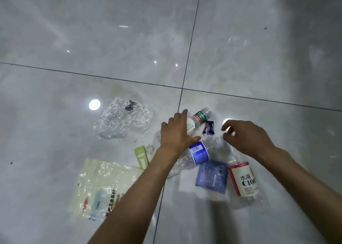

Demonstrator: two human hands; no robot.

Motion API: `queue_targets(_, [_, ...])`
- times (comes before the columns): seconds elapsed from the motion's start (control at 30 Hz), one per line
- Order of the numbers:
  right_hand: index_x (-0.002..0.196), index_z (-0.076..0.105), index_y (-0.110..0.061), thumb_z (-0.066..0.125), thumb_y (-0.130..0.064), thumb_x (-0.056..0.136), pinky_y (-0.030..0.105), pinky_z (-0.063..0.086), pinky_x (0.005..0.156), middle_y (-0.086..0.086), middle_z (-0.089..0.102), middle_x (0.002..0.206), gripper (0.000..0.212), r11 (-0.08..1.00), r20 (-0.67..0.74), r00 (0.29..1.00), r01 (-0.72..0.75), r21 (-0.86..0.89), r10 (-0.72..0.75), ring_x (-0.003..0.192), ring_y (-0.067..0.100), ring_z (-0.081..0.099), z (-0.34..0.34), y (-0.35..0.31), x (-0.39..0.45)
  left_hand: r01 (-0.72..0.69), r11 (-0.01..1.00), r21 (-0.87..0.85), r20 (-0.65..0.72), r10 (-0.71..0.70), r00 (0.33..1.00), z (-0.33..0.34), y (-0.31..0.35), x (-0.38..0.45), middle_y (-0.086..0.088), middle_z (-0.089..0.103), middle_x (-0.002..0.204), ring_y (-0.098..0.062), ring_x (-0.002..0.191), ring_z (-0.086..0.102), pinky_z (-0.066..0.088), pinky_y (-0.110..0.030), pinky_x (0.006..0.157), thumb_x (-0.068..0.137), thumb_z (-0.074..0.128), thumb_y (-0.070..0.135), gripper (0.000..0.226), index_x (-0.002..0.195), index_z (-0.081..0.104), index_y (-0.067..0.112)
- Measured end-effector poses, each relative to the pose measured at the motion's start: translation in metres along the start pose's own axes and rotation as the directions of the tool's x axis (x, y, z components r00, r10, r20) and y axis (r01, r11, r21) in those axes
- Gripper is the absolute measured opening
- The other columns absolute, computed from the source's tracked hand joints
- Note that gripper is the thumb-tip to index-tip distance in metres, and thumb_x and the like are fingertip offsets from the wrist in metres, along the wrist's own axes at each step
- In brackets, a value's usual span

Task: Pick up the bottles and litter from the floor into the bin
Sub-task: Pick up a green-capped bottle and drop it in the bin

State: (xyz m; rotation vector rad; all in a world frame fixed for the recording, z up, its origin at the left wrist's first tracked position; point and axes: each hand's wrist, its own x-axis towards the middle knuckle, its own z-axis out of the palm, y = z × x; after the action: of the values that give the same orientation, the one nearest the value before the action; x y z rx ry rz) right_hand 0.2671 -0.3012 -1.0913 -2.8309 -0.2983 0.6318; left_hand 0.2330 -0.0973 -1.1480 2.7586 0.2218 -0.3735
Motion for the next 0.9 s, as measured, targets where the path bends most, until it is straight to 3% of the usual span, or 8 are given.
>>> queue_targets(0.13, [0.111,0.064,-0.03,0.058,-0.033,0.089,0.027,0.039,0.073,-0.007,0.069,0.104,0.023,0.999,-0.021,0.999,-0.024,0.021,0.024,0.099,0.017,0.061,0.01,-0.001,0.011,0.038,0.999,0.009,-0.106,-0.036,0.994,0.016,-0.005,-0.001,-0.005,0.056,0.121,-0.029,0.107,0.057,0.042,-0.038,0.079,0.077,0.071,0.04,0.073,0.139,0.039,0.018])
queue_targets(0.27, [0.104,0.068,-0.024,0.059,-0.03,0.087,0.028,0.044,0.072,-0.001,0.07,0.102,0.02,0.995,-0.045,0.998,-0.045,0.086,0.049,0.093,0.021,0.062,0.014,-0.006,0.019,0.149,0.983,-0.103,-0.145,-0.163,0.976,0.004,-0.009,-0.011,-0.003,0.06,0.112,-0.026,0.098,0.06,0.043,-0.034,0.072,0.077,0.071,0.044,0.062,0.128,0.046,0.018])
queue_targets(0.37, [0.103,0.068,-0.021,0.059,-0.028,0.086,0.028,0.042,0.071,0.003,0.07,0.103,0.021,0.997,-0.079,0.995,-0.051,0.052,0.055,0.095,0.024,0.062,0.017,-0.012,0.028,0.181,0.968,-0.172,-0.178,-0.212,0.961,-0.009,-0.013,-0.018,-0.002,0.06,0.112,-0.025,0.098,0.06,0.04,-0.033,0.071,0.076,0.071,0.047,0.063,0.127,0.047,0.02])
queue_targets(0.5, [0.124,0.055,-0.016,0.06,-0.037,0.088,0.03,0.04,0.071,0.008,0.066,0.109,0.042,0.999,-0.083,0.996,-0.022,0.038,0.025,0.102,0.028,0.06,0.024,-0.022,0.049,0.153,0.965,-0.212,-0.24,-0.203,0.949,-0.026,-0.018,-0.019,-0.002,0.06,0.113,-0.025,0.099,0.06,0.046,-0.034,0.074,0.075,0.072,0.048,0.065,0.129,0.046,0.021])
queue_targets(0.67, [0.127,0.042,-0.018,0.069,-0.039,0.078,0.032,0.04,0.067,0.014,0.056,0.107,0.059,0.997,0.001,1.0,-0.01,0.075,0.01,0.087,0.03,0.057,0.05,-0.032,0.065,0.141,0.956,-0.256,-0.286,-0.215,0.934,-0.034,-0.022,-0.021,0.0,0.061,0.111,-0.025,0.095,0.061,0.051,-0.041,0.077,0.073,0.073,0.049,0.064,0.125,0.047,0.021])
queue_targets(0.8, [0.112,0.051,-0.013,0.068,-0.022,0.08,0.03,0.036,0.066,0.016,0.052,0.104,0.037,0.988,-0.022,1.0,0.005,0.156,-0.001,0.079,0.031,0.054,0.068,-0.035,0.067,0.153,0.959,-0.24,-0.278,-0.219,0.935,-0.032,-0.027,-0.023,0.001,0.061,0.112,-0.024,0.096,0.061,0.052,-0.042,0.078,0.074,0.073,0.051,0.064,0.125,0.048,0.021])
queue_targets(0.9, [0.096,0.06,-0.007,0.061,-0.013,0.086,0.029,0.036,0.069,0.017,0.052,0.103,0.012,0.992,-0.018,0.999,0.035,0.125,-0.033,0.085,0.035,0.058,0.076,-0.037,0.069,0.17,0.952,-0.254,-0.259,-0.236,0.937,-0.029,-0.032,-0.022,0.0,0.061,0.111,-0.023,0.096,0.061,0.052,-0.041,0.077,0.075,0.073,0.051,0.065,0.125,0.047,0.02])
